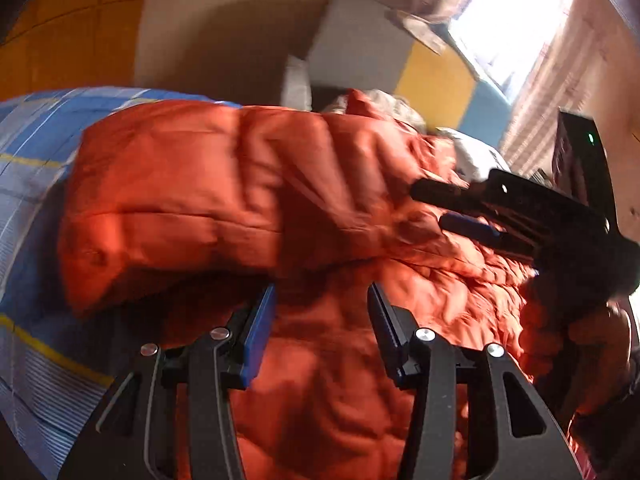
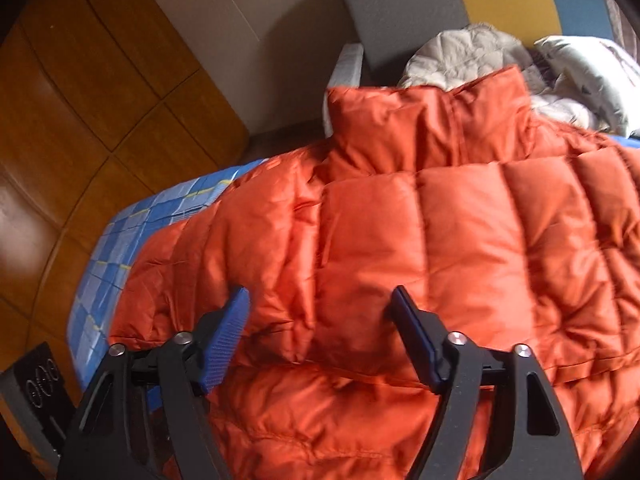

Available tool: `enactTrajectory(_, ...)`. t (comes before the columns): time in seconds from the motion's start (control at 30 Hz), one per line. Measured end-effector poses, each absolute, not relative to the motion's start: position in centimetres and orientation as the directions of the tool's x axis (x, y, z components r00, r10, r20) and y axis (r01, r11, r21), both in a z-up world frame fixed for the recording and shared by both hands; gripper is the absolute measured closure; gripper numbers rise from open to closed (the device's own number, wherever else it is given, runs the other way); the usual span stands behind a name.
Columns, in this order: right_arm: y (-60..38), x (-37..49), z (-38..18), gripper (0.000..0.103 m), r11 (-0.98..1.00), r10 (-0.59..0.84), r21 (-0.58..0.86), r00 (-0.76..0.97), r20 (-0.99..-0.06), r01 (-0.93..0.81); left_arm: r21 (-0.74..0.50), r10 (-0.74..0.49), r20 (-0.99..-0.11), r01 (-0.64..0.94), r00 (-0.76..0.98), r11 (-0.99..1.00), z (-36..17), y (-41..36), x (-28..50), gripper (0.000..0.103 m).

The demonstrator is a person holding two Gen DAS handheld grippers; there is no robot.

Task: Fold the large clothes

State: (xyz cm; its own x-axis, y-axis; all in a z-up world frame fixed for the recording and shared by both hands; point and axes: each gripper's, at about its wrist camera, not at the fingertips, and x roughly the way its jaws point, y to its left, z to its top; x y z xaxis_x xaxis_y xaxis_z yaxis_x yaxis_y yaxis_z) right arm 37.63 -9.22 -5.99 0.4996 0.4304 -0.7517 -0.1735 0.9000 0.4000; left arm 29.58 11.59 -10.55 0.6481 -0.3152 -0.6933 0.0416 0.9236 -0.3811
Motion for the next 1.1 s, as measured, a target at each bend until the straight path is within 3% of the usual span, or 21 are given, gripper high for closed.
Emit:
enactTrajectory(0.07, -8.4, 37.9, -6.3, 0.05, 0.903, 0.426, 0.392, 0.487, -0.762, -0.177, -0.384, -0.297, -0.698, 0.009, 0.652, 0.923, -10.8, 12.7, 29.8, 0.056)
enactTrajectory(0.1, -8.0, 38.1, -6.5, 0.075, 0.901, 0.431, 0.392, 0.479, -0.765, -0.185, -0.387, -0.294, -0.699, 0.002, 0.651, 0.922, -10.8, 13.0, 29.9, 0.056)
enactTrajectory(0.13, -7.5, 38.1, -6.6, 0.084, 0.902, 0.43, 0.386, 0.47, -0.771, -0.192, -0.384, -0.287, -0.7, -0.005, 0.654, 0.923, -10.9, 13.1, 30.0, 0.056)
enactTrajectory(0.23, -7.5, 37.4, -5.4, 0.096, 0.912, 0.41, 0.347, 0.503, -0.761, -0.218, -0.377, -0.279, -0.7, -0.008, 0.657, 0.926, -10.9, 12.8, 30.6, 0.055)
enactTrajectory(0.37, -9.4, 36.6, -4.2, 0.098, 0.938, 0.347, 0.286, 0.561, -0.752, -0.196, -0.375, -0.283, -0.696, 0.002, 0.66, 0.927, -10.9, 12.2, 31.1, 0.051)
enactTrajectory(0.6, -16.4, 35.7, -3.8, 0.098, 0.978, 0.19, 0.201, 0.626, -0.756, -0.055, -0.361, -0.29, -0.693, 0.03, 0.66, 0.932, -10.7, 10.0, 31.4, 0.052)
enactTrajectory(1.1, -27.2, 33.6, -5.6, 0.098, 0.975, 0.016, 0.152, 0.626, -0.78, 0.165, -0.322, -0.261, -0.717, 0.025, 0.646, 0.946, -11.0, 9.3, 31.8, 0.053)
